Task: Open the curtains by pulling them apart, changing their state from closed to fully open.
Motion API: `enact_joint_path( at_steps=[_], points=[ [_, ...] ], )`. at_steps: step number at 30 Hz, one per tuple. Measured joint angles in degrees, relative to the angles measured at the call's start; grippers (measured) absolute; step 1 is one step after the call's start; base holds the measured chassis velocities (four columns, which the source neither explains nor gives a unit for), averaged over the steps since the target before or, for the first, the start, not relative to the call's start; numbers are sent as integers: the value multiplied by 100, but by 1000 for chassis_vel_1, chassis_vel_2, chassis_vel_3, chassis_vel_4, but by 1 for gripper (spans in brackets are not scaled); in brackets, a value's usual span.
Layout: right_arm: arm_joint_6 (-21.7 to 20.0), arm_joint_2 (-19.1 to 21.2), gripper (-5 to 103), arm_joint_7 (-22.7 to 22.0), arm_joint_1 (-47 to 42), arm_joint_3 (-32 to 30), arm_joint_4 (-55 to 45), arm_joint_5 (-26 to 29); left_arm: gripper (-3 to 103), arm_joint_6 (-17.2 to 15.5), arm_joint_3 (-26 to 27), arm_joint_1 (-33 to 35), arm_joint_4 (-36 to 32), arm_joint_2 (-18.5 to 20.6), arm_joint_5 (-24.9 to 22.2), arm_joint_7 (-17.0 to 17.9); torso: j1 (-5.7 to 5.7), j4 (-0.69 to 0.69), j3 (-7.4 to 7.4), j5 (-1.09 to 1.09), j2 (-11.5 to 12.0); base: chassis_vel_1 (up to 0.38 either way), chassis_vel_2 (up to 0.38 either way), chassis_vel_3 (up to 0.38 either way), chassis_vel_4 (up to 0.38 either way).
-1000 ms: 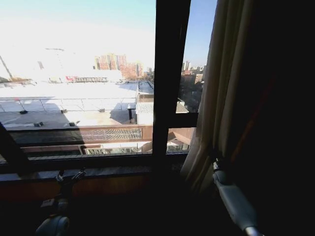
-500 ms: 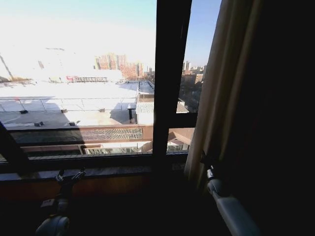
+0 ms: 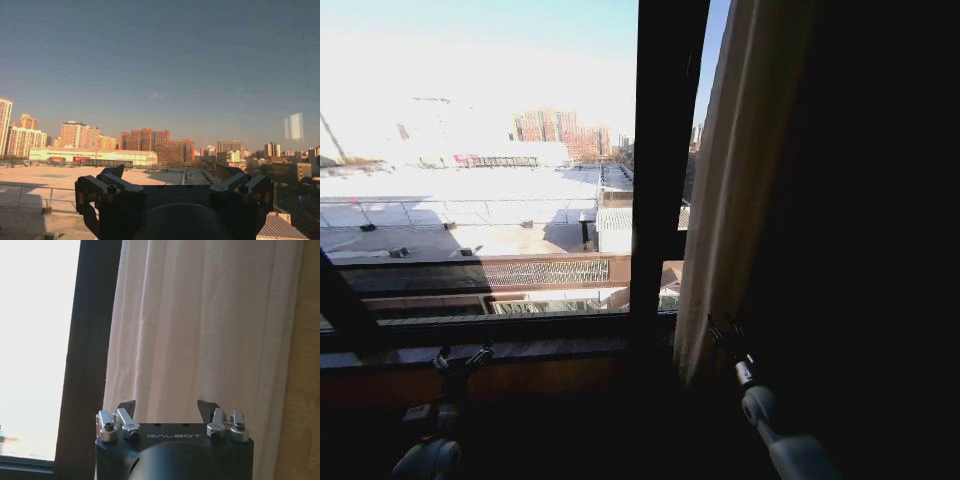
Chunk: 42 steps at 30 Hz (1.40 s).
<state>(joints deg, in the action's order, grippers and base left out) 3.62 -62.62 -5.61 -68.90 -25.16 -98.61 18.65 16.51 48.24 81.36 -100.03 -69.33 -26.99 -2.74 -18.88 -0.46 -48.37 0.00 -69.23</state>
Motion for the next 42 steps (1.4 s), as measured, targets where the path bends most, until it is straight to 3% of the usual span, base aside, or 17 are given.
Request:
enact_joint_path(
  at_steps=[9,30,42],
  points=[
    [164,-56,100,73,-33,-28,-33,-52,100,0,0,0,0,0,0,0,0,1,0,0,0,0,0,0,0],
    [173,-63,100,73,-7,-29,-4,-62,100,0,0,0,0,0,0,0,-1,1,-1,0,0,10,2,-12,-3],
    [178,-63,100,74,-3,-28,2,-62,100,0,0,0,0,0,0,0,-1,0,-1,-1,-1,205,121,-218,-142]
  ],
)
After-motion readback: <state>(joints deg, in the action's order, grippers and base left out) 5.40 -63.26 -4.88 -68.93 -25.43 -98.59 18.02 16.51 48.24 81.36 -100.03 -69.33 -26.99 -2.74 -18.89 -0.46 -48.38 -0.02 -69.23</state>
